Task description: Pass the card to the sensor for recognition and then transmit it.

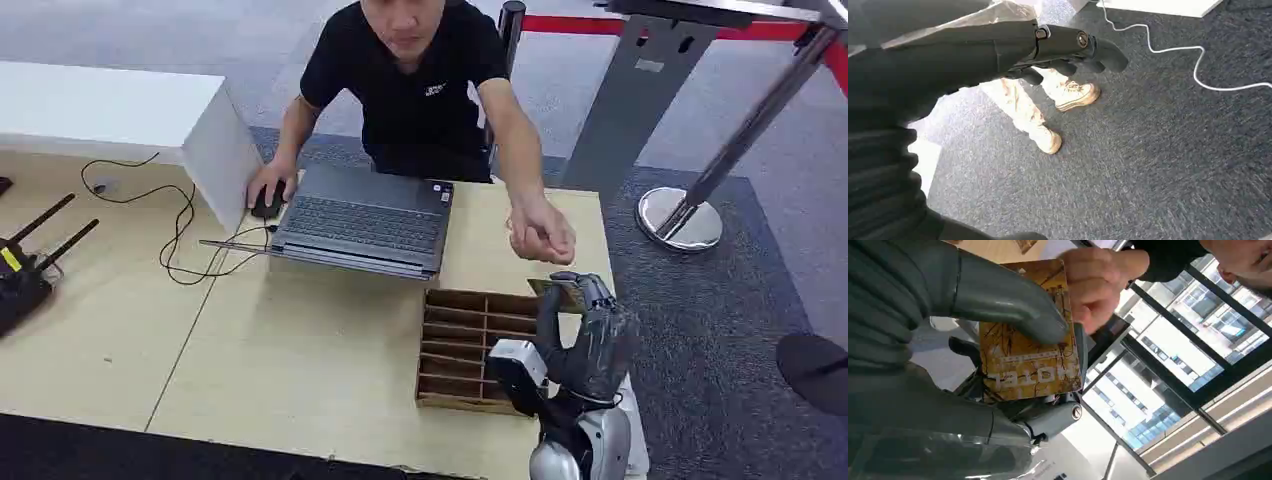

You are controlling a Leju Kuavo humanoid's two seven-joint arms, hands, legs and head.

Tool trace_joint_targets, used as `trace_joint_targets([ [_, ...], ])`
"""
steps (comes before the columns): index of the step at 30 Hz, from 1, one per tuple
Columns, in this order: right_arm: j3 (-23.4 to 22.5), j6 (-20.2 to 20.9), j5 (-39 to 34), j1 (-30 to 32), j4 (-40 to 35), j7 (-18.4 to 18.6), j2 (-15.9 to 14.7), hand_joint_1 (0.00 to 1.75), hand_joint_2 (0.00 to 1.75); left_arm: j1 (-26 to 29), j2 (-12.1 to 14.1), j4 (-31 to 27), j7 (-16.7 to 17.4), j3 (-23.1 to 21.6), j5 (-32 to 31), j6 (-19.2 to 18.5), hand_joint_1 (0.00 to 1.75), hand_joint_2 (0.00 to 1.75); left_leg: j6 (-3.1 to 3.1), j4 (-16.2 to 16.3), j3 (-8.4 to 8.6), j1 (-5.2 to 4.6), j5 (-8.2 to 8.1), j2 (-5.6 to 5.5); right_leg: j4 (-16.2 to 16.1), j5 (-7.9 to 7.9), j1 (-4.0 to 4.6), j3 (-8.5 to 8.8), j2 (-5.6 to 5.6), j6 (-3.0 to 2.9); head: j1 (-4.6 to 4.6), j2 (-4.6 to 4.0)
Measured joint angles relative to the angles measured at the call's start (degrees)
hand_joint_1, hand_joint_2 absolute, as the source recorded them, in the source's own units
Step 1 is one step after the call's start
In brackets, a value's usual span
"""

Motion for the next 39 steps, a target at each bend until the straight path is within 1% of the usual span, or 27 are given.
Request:
trace_joint_targets([
  [12, -0.02, 0.00, 0.55, 0.34, -0.04, 0.28, -0.02, 1.75, 1.75, 0.02, 0.02, 0.00, 0.20, 0.00, -0.31, 0.00, 0.00, 1.75, 0.00, 0.00, 0.00, 0.00, 0.00, 0.00, 0.00, 0.00, 0.00, -0.01, 0.00, 0.00, 0.02, 0.00],
  [19, -0.59, -0.04, 1.49, 2.13, -1.07, 1.18, 0.00, 1.75, 1.75, 0.14, 0.00, 0.00, 0.57, 0.30, -1.18, 0.00, 0.00, 1.75, 0.00, 0.00, 0.00, 0.00, 0.00, 0.01, -0.01, 0.00, 0.00, -0.03, 0.00, 0.00, 0.00, 0.00],
  [27, -4.61, -0.07, 0.28, 4.63, -2.07, -1.46, 0.63, 1.75, 1.75, 0.27, 0.00, 0.00, 0.94, 1.55, -1.66, 0.00, 0.00, 1.75, -0.01, 0.00, 0.00, 0.00, -0.01, 0.00, -0.02, -0.01, 0.00, -0.04, 0.00, -0.01, 0.02, 0.00],
  [39, -9.73, -0.07, 1.92, 5.98, -2.23, -1.33, 1.86, 1.75, 1.75, 0.36, 0.00, -0.02, 1.62, 3.10, -2.60, 0.00, 0.00, 1.75, -0.01, 0.00, 0.00, 0.00, -0.01, 0.01, -0.01, -0.01, 0.00, -0.03, 0.00, -0.01, 0.02, 0.00],
])
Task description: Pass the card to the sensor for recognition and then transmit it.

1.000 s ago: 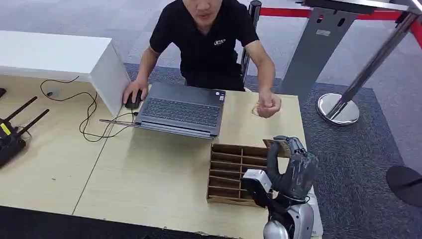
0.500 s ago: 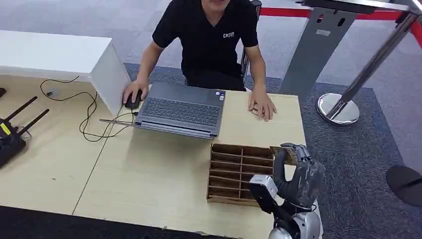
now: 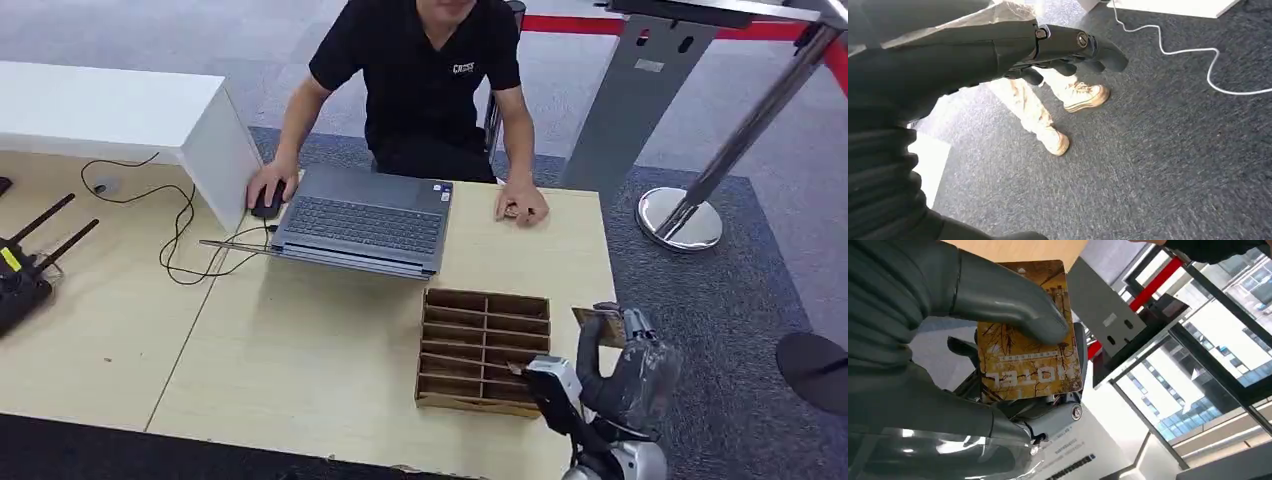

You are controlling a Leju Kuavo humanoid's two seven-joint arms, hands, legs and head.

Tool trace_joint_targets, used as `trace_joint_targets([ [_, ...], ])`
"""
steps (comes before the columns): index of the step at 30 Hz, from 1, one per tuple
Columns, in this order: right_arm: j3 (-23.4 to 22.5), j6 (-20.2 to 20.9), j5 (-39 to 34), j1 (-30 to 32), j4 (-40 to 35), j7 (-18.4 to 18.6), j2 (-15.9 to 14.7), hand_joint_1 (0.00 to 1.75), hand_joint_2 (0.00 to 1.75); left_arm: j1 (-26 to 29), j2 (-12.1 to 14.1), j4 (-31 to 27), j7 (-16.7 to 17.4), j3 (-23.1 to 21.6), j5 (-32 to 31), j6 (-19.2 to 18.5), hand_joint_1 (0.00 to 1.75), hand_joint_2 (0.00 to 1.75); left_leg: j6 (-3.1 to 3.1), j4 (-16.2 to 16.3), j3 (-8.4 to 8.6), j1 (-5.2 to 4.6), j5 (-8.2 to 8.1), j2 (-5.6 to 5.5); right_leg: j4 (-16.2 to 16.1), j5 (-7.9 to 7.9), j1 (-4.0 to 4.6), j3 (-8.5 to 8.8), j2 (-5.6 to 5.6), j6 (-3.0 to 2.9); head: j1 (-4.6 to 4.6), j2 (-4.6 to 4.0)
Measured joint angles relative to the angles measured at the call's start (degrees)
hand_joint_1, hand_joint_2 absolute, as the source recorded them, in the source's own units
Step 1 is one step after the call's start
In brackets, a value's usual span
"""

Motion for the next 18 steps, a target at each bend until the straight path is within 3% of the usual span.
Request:
trace_joint_targets([
  [13, -3.26, 0.00, 0.52, 0.64, 0.39, -0.33, 0.50, 1.75, 1.75, 0.05, -0.02, 0.00, 0.24, 1.38, -0.74, 0.00, 0.00, 1.75, -0.02, 0.00, 0.00, 0.00, -0.01, 0.00, 0.00, 0.00, 0.00, 0.01, 0.00, -0.01, -0.02, 0.00],
  [18, -4.00, 0.00, 4.07, 0.72, 0.83, 0.61, 0.63, 1.75, 1.75, 0.06, -0.07, 0.02, 0.26, 1.88, -0.92, 0.00, 0.00, 1.75, -0.02, 0.00, 0.00, 0.00, -0.01, 0.00, 0.00, 0.00, 0.00, 0.00, 0.00, -0.01, -0.02, 0.00],
])
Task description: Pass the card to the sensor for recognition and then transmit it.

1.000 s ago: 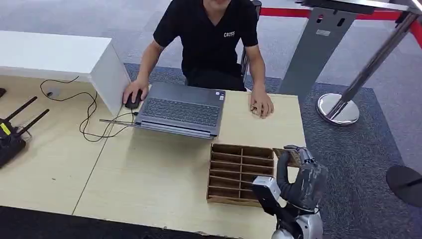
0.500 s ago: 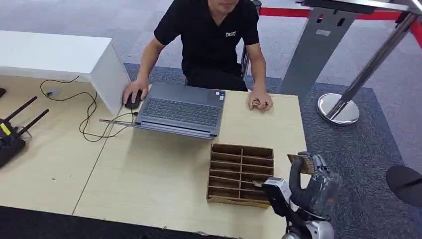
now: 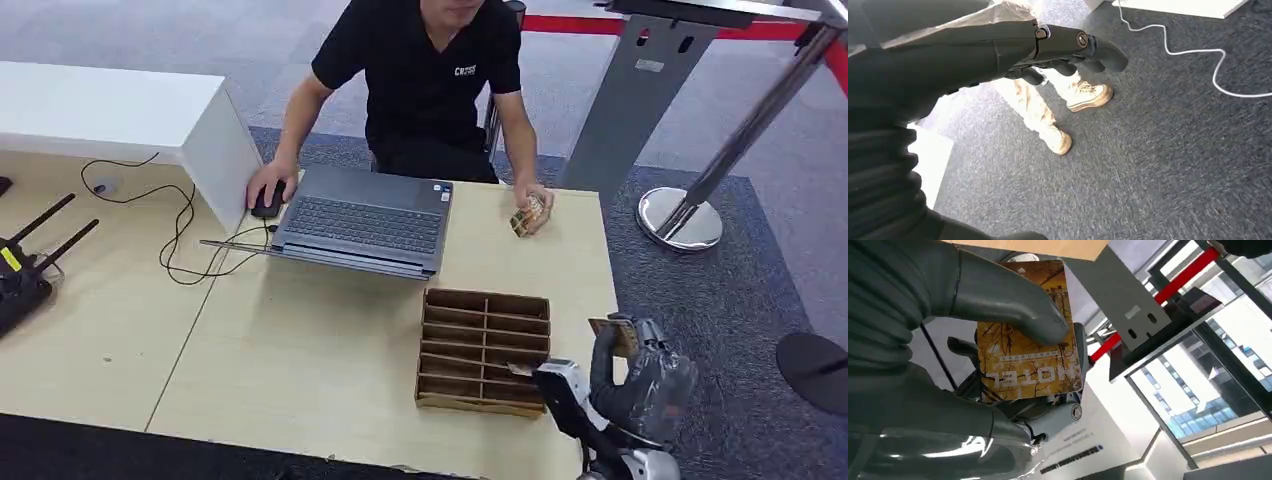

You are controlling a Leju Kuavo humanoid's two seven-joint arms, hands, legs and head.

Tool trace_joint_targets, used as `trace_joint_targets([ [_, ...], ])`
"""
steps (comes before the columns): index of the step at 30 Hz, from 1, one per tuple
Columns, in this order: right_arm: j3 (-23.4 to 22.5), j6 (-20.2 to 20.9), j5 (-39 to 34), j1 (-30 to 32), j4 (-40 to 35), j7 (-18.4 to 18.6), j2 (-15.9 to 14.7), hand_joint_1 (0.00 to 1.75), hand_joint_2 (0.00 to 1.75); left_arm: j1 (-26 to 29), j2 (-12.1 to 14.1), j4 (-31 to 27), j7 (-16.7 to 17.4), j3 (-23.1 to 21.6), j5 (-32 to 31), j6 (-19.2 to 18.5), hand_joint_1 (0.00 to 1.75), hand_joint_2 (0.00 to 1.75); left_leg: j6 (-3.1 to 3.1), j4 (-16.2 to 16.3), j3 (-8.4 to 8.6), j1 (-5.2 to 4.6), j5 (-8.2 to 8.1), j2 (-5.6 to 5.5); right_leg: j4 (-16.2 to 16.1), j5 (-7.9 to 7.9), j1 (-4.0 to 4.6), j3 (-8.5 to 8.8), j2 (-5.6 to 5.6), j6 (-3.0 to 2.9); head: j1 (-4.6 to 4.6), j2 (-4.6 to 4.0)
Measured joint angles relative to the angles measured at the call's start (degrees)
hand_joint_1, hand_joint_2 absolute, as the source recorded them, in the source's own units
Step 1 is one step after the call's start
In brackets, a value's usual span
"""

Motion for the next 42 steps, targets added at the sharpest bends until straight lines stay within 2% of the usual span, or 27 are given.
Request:
trace_joint_targets([
  [8, 0.20, 0.00, 7.12, 0.27, -0.35, 8.35, -0.57, 1.75, 1.75, 0.04, -0.04, 0.00, 0.22, 0.61, -0.66, 0.00, 0.00, 1.75, 0.00, 0.00, 0.00, 0.00, 0.00, 0.00, 0.00, 0.00, 0.00, 0.01, 0.00, 0.00, 0.00, 0.00],
  [13, 1.68, 0.00, 9.35, 0.53, -0.90, 13.78, -2.23, 1.75, 1.75, 0.06, -0.07, 0.00, 0.22, 0.90, -0.81, 0.00, 0.00, 1.75, 0.00, 0.00, 0.00, 0.00, 0.00, 0.00, 0.00, 0.00, 0.00, 0.01, 0.00, 0.00, 0.02, 0.00],
  [17, 2.99, 0.00, 10.29, 0.67, -1.42, 16.28, -3.63, 1.75, 1.75, 0.07, -0.07, 0.00, 0.22, 0.98, -0.90, 0.00, 0.00, 1.75, 0.00, 0.00, 0.00, 0.00, 0.00, -0.01, 0.00, 0.00, 0.00, 0.01, 0.00, 0.00, 0.00, 0.00],
  [21, 4.66, 0.00, 12.24, 0.75, -1.79, 20.55, -5.47, 1.75, 1.75, 0.08, -0.09, 0.00, 0.22, 1.29, -0.98, 0.00, 0.00, 1.75, 0.00, 0.00, 0.00, 0.00, 0.00, 0.00, 0.00, 0.00, 0.00, 0.01, 0.00, 0.00, 0.02, 0.00],
  [23, 5.80, 0.00, 14.13, 0.76, -1.97, 24.99, -6.79, 1.75, 1.75, 0.09, -0.11, 0.00, 0.22, 1.46, -1.07, 0.00, 0.00, 1.75, 0.00, 0.00, -0.01, 0.00, 0.00, -0.01, 0.00, 0.00, 0.00, 0.01, 0.00, 0.00, 0.02, 0.00],
  [28, 11.18, 0.00, 19.25, 0.48, -2.25, 40.84, -12.51, 1.75, 1.75, 0.14, -0.11, -0.09, 0.72, 1.84, -1.22, 0.00, 0.00, 1.75, 0.00, 0.00, -0.03, -0.01, 0.00, -0.01, 0.00, 0.00, 0.00, 0.02, 0.00, 0.00, 0.00, 0.00],
  [32, 15.63, 0.02, 19.86, 0.12, -2.12, 46.99, -17.16, 1.75, 1.75, 0.15, -0.11, -0.11, 0.61, 2.05, -1.18, 0.00, 0.00, 1.75, 0.00, 0.00, -0.03, -0.01, 0.00, -0.02, -0.01, 0.00, 0.00, 0.02, 0.00, 0.00, 0.00, 0.00],
  [35, 18.40, 0.02, 19.89, 0.12, -1.86, 48.15, -19.97, 1.75, 1.75, 0.15, -0.11, -0.11, 0.50, 2.23, -1.16, 0.00, 0.00, 1.75, 0.00, 0.00, -0.02, -0.01, 0.00, -0.02, -0.01, 0.00, 0.00, 0.01, 0.00, 0.00, 0.02, 0.00],
  [42, 22.16, 0.02, 19.97, 0.02, -1.25, 48.45, -23.80, 1.75, 1.75, 0.16, -0.11, -0.11, 0.30, 2.54, -1.60, 0.00, 0.00, 1.75, -0.01, 0.00, -0.02, 0.00, -0.01, -0.02, 0.00, 0.00, 0.01, 0.00, 0.00, 0.00, 0.02, 0.00],
])
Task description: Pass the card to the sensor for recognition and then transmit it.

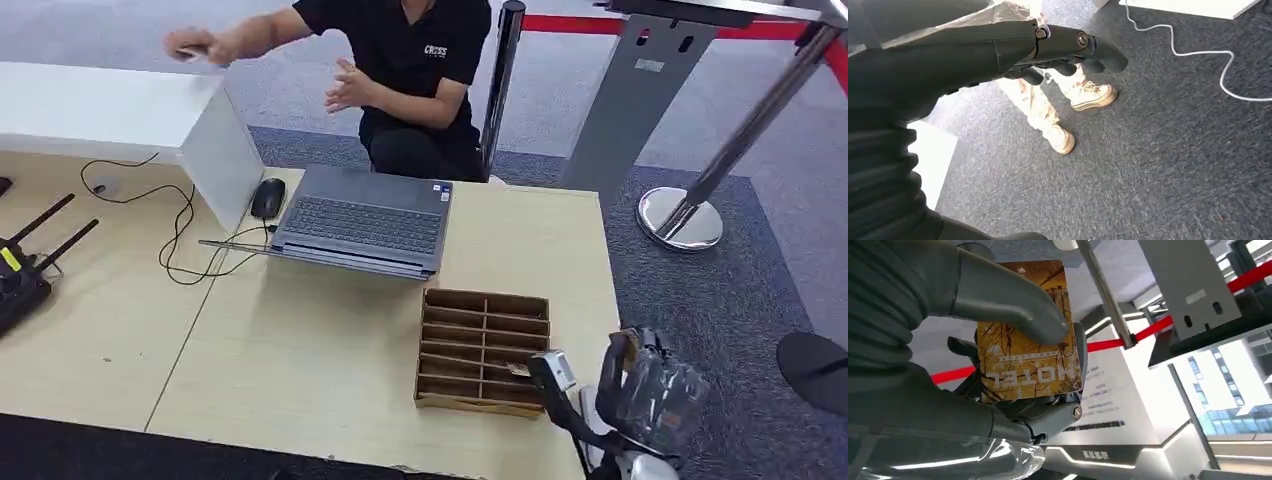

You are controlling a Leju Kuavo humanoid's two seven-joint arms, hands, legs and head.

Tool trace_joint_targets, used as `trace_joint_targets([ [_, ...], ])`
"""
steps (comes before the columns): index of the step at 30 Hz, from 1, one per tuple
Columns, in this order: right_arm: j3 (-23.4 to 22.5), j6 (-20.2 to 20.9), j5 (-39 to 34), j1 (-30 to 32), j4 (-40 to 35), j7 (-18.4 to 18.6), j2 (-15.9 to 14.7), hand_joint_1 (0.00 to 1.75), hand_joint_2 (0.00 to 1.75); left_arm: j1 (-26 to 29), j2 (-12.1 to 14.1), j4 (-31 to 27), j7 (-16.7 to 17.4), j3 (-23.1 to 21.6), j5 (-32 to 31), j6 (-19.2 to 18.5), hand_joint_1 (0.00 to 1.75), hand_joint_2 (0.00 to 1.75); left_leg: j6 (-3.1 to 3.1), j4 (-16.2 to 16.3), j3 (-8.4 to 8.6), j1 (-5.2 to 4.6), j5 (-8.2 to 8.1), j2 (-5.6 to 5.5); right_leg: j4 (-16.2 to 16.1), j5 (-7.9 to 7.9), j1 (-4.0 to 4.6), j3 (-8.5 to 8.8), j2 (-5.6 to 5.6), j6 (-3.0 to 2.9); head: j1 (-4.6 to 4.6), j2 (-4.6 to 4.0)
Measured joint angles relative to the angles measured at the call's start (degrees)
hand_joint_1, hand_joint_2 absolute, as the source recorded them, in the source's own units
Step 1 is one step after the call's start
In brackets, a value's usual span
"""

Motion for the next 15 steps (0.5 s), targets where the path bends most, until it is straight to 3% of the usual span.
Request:
trace_joint_targets([
  [15, 4.02, 0.00, -0.11, -0.58, 2.93, 0.13, -3.34, 1.75, 1.75, 0.01, -0.18, 0.00, -0.28, 0.94, -0.44, 0.00, 0.00, 1.75, 0.00, 0.00, 0.00, 0.00, 0.00, 0.00, -0.01, 0.00, 0.00, 0.00, 0.00, 0.00, 0.00, 0.00],
])
